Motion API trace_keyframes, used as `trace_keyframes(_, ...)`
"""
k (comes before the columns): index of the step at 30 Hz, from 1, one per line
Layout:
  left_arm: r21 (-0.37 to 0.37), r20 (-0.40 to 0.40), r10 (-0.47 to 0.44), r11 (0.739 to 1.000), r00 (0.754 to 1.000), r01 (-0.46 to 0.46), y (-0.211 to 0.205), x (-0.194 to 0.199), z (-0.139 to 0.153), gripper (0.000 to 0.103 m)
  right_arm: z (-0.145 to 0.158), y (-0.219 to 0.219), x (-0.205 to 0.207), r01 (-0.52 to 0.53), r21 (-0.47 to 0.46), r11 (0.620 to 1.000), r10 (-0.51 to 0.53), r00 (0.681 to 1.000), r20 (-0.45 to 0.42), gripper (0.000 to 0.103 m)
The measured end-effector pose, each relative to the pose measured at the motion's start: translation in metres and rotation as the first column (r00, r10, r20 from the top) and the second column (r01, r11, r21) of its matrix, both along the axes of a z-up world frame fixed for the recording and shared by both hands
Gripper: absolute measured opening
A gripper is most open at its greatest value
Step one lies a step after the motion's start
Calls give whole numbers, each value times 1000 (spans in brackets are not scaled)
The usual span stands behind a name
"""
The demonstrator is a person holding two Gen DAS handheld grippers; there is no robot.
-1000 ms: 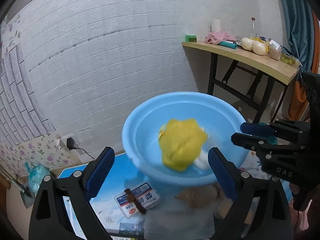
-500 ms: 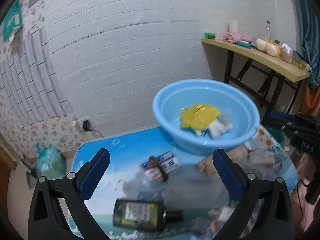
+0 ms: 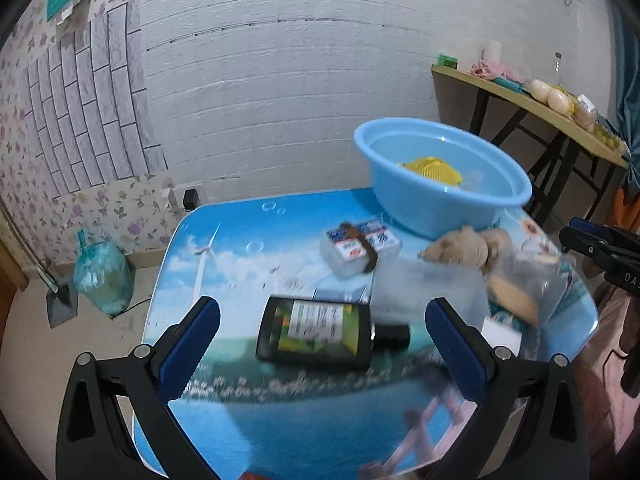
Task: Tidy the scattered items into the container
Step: 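Move the left gripper to the black shampoo bottle and grasp it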
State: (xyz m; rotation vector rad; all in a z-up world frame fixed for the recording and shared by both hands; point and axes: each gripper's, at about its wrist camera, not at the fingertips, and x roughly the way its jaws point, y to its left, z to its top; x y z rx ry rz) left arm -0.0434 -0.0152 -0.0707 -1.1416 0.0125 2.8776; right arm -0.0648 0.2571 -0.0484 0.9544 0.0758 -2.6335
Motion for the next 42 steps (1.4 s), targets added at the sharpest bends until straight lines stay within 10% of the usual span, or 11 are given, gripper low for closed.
trace_keyframes(4, -17, 17, -3, 1000, 1000, 3, -3, 9, -11, 103, -14, -1, 9, -16, -16, 1000, 17, 998, 57, 73)
trace_keyframes(14, 1, 55, -9, 1000, 998, 9, -12, 10, -26, 103, -26, -10, 32, -41, 127, 991, 45, 999, -31, 100)
trace_keyframes(29, -8, 135, -59, 998, 989, 61, -7, -9, -56, 103, -43, -14, 21, -56, 150, 987, 52, 998, 34, 100)
trace_keyframes(42, 25, 180, -94, 996, 979, 91, -5, -34, -72, 103, -50, -1, 2, -43, 10, 999, 41, 988, 150, 63)
